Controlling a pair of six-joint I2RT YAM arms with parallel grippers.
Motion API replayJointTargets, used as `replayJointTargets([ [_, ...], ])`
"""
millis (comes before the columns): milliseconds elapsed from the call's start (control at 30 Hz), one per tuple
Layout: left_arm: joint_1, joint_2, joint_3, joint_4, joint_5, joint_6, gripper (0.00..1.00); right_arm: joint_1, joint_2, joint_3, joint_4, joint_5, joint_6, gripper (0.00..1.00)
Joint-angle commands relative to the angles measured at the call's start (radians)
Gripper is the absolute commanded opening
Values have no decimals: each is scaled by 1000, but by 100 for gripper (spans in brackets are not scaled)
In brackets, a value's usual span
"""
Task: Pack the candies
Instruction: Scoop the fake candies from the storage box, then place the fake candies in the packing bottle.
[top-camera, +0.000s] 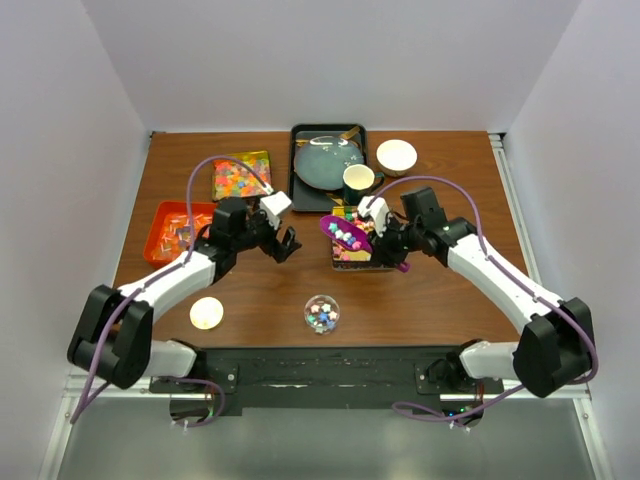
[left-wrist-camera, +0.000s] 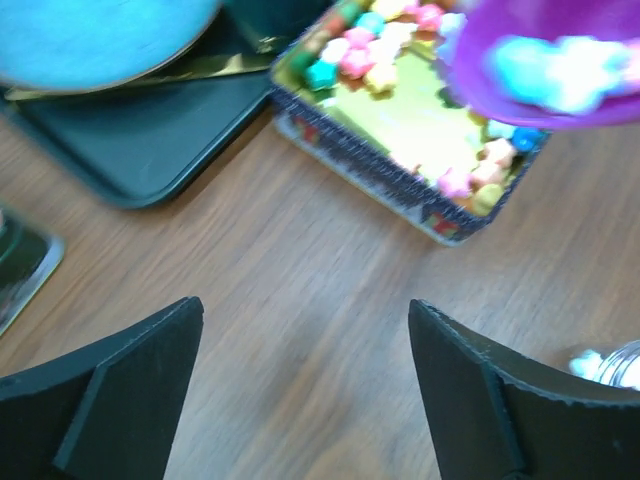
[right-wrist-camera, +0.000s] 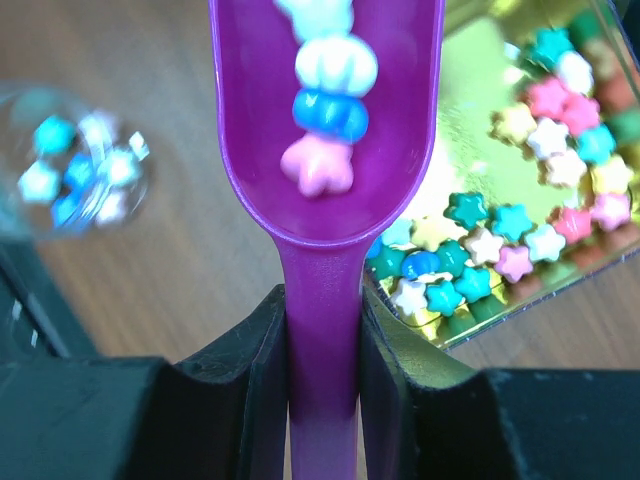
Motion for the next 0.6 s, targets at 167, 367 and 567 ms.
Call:
replayJointTargets([
  [167,117,-210,-114,-79,-62,-38,94,15,13,271,-587,-49,-545,0],
  [367,227,-297,-151,-53,-52,-27,95,110,13,309,-732,106,-694,0],
  [567,316,-340,-163,-8,-15,-67,95,257,19,296,-754,233,-700,0],
])
